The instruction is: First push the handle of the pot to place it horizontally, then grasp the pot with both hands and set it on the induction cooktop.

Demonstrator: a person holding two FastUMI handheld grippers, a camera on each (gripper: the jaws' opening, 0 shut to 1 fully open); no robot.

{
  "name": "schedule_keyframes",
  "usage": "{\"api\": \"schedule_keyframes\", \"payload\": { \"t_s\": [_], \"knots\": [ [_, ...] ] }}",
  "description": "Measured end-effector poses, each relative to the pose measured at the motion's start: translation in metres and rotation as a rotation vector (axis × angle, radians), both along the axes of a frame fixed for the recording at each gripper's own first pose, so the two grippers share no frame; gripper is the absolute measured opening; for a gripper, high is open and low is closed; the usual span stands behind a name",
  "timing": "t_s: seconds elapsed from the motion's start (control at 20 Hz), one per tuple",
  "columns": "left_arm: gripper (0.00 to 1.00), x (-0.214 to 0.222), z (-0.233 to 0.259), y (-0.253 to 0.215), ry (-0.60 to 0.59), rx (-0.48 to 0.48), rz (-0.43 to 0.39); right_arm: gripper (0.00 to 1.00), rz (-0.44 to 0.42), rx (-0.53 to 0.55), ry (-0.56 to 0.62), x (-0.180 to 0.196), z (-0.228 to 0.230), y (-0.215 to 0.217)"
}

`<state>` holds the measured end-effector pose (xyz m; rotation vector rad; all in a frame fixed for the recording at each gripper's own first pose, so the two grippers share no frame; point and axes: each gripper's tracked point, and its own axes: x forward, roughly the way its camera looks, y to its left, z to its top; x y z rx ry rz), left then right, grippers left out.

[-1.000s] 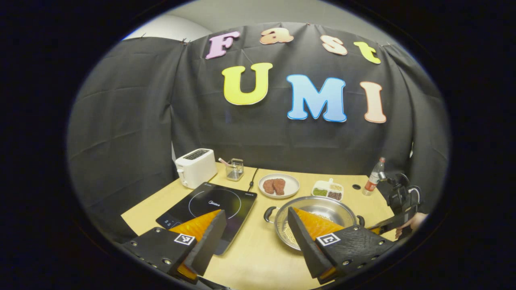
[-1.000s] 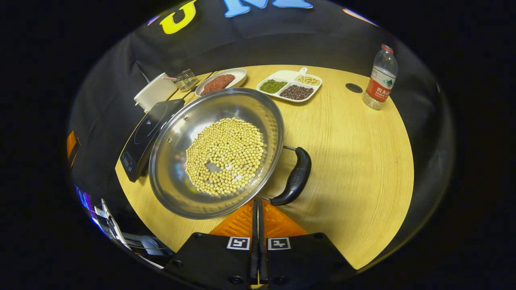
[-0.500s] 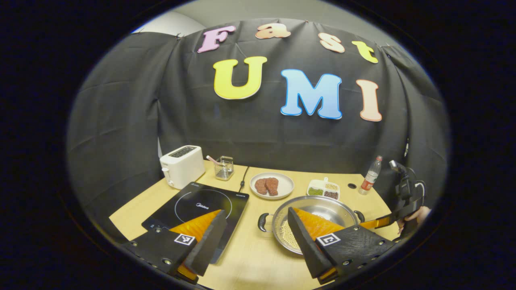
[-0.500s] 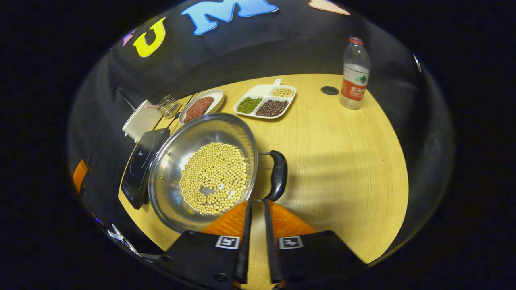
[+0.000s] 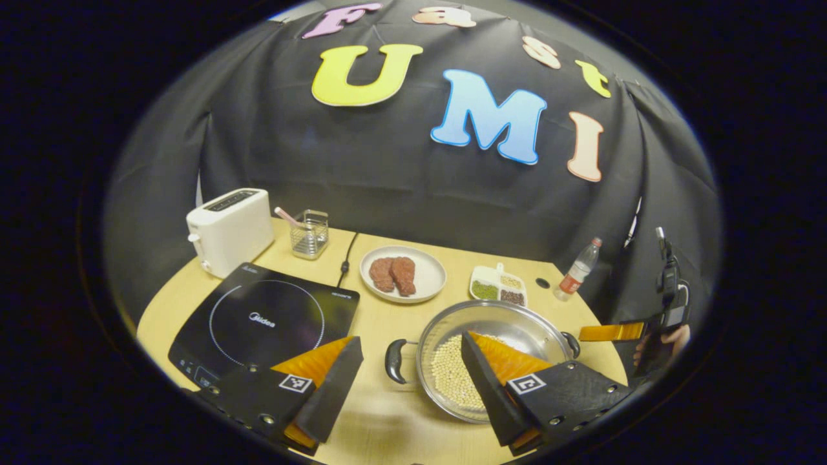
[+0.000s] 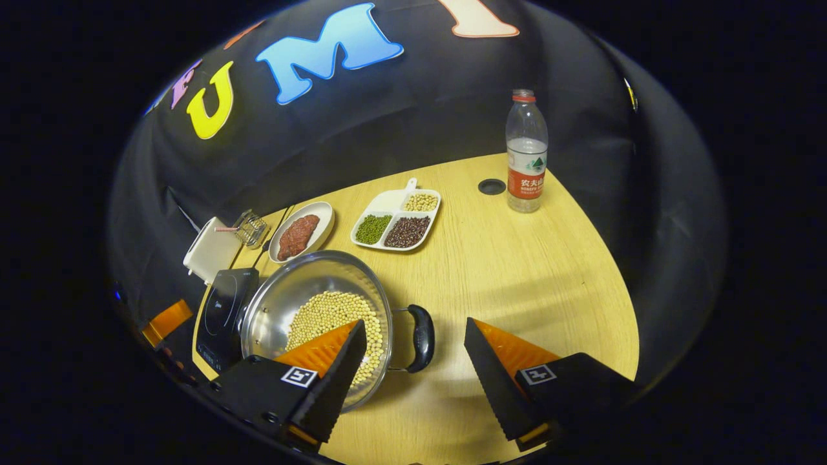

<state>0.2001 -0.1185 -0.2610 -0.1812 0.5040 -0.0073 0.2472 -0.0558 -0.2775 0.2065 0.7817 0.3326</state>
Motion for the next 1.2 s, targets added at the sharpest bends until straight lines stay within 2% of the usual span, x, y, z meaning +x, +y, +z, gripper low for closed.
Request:
{"api": "schedule_keyframes", "payload": {
  "t_s": [0.05,0.1,0.15,0.25,0.3,0.45,0.55,0.6,0.8,0.85,0.9,0.95,1.0,1.05,1.1,1.15,1.2],
  "knots": [
    [0.90,0.008,-0.011,-0.003,0.025,-0.008,-0.030,0.98,0.003,0.002,0.009,0.002,-0.005,0.005],
    [0.93,0.012,-0.023,-0.002,0.055,-0.008,-0.054,0.98,0.002,-0.007,0.009,0.007,-0.011,0.008],
    [0.90,0.017,-0.037,0.001,0.083,-0.008,-0.063,0.98,0.004,-0.026,0.014,0.010,-0.019,0.009],
    [0.90,0.025,-0.069,-0.005,0.152,-0.050,-0.093,0.98,0.000,-0.051,0.021,0.014,-0.031,0.008],
    [0.94,0.026,-0.081,-0.009,0.176,-0.061,-0.115,0.98,-0.003,-0.050,0.027,0.015,-0.034,0.010],
    [0.94,0.036,-0.112,-0.018,0.220,-0.081,-0.158,0.98,-0.017,-0.045,0.030,0.019,-0.047,0.010],
    [0.94,0.043,-0.123,-0.023,0.231,-0.123,-0.157,0.98,-0.024,-0.043,0.049,0.019,-0.059,0.012],
    [0.90,0.048,-0.127,-0.023,0.228,-0.135,-0.156,0.98,-0.028,-0.041,0.064,0.020,-0.065,0.014],
    [0.92,0.058,-0.133,-0.021,0.215,-0.148,-0.177,0.98,-0.020,0.002,0.065,0.020,-0.072,0.029],
    [0.74,0.059,-0.137,-0.022,0.224,-0.154,-0.189,0.98,-0.015,0.007,0.070,0.021,-0.075,0.033],
    [0.72,0.058,-0.140,-0.028,0.233,-0.172,-0.213,0.96,-0.015,0.005,0.068,0.021,-0.077,0.035],
    [0.65,0.057,-0.142,-0.031,0.244,-0.184,-0.231,0.96,-0.022,0.002,0.051,0.026,-0.076,0.035],
    [0.65,0.059,-0.145,-0.028,0.247,-0.182,-0.229,0.84,-0.038,-0.017,0.041,0.029,-0.079,0.033],
    [0.67,0.062,-0.147,-0.029,0.243,-0.198,-0.222,0.63,-0.036,-0.021,0.042,0.029,-0.080,0.031],
    [0.62,0.060,-0.145,-0.029,0.246,-0.209,-0.224,0.60,-0.036,-0.020,0.044,0.027,-0.080,0.029],
    [0.58,0.058,-0.144,-0.029,0.246,-0.223,-0.227,0.66,-0.036,-0.011,0.047,0.026,-0.079,0.031],
    [0.57,0.058,-0.145,-0.030,0.252,-0.236,-0.226,0.64,-0.034,-0.003,0.048,0.025,-0.080,0.029]
  ]
}}
